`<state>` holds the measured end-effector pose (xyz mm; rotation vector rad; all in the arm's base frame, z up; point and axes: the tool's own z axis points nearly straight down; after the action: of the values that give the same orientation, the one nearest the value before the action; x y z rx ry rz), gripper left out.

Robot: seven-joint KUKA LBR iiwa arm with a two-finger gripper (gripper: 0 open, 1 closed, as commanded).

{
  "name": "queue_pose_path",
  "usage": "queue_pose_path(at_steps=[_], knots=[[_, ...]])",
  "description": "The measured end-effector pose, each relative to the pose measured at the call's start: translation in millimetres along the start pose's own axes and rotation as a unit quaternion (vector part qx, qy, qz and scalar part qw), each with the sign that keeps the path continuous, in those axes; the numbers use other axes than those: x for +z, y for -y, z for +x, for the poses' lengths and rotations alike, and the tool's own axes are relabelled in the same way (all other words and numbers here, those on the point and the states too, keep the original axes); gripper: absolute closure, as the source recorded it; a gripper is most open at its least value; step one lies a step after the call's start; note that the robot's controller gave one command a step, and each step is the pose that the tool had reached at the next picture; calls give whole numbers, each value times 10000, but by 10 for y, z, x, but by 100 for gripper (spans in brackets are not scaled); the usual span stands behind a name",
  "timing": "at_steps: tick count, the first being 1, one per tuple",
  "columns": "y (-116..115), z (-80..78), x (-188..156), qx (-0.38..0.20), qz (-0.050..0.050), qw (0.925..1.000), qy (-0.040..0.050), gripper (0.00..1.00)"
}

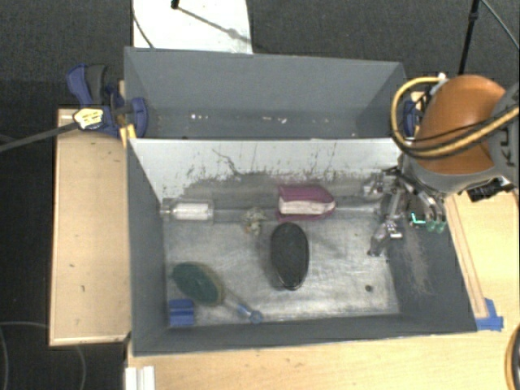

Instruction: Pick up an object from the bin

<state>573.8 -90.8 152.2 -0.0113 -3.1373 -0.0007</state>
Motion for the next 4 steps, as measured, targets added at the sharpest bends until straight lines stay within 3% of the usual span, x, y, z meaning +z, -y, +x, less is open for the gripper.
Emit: queue_pose_path(at_steps=[1,2,3,4], knots=[[-610,3,-42,117,-18,9999,20,0],[-1139,-108,313,-1010,-10,9949,1,0],[-1552,-122,779,-2657,0,9641,21,0],[-1536,-147,742,-2645,15,9644,56,100]])
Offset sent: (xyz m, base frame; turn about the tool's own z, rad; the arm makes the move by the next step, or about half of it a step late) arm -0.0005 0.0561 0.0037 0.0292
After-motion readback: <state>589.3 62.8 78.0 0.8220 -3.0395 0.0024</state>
